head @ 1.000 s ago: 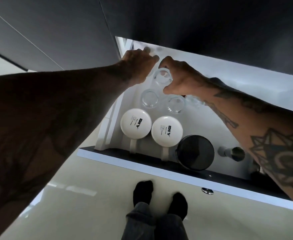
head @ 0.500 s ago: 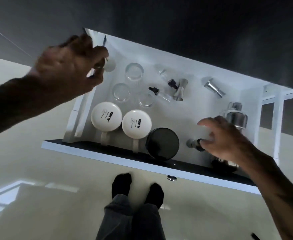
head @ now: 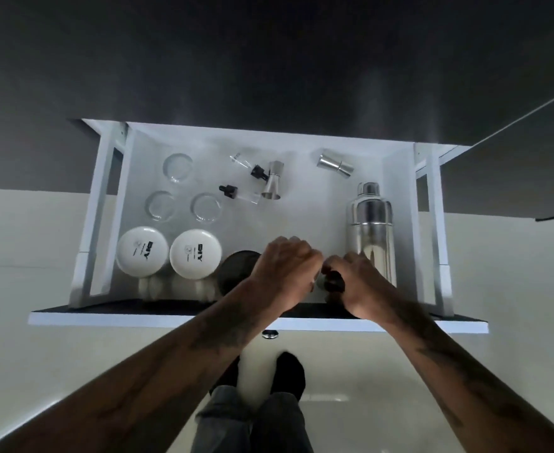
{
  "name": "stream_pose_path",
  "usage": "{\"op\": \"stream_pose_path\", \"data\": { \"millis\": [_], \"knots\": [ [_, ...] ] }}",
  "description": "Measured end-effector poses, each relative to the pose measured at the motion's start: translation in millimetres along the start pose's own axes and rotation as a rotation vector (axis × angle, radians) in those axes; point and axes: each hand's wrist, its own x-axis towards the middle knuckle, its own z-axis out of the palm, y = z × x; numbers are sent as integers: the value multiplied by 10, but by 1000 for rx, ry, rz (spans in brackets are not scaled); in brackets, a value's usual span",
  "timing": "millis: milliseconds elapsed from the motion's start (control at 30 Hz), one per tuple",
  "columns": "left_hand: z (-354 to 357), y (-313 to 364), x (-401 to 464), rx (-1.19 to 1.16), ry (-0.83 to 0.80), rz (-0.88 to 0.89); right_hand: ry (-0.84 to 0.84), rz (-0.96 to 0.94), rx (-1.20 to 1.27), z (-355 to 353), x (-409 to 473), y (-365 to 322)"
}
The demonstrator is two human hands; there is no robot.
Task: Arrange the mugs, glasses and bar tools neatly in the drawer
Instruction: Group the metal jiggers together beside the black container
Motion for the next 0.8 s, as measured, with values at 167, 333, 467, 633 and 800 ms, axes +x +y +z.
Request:
{"op": "stream_pose_path", "data": {
  "millis": [167,333,467,633,800],
  "knots": [
    [171,60,145,204,-128,44,-57,-5,-20,-45,3,-24],
    [178,48,248,236,-191,69,-174,-4,6,-139,-34,-69],
    [140,4,283,216,-214,115,-287,37,67,-309,-102,-39],
    [-256,-513,392,-163,142,-91,341,12,104,-765,468,85],
    [-228,-997,816,-3,225,-304,446,17,-313,-848,1241,120]
  ]
}}
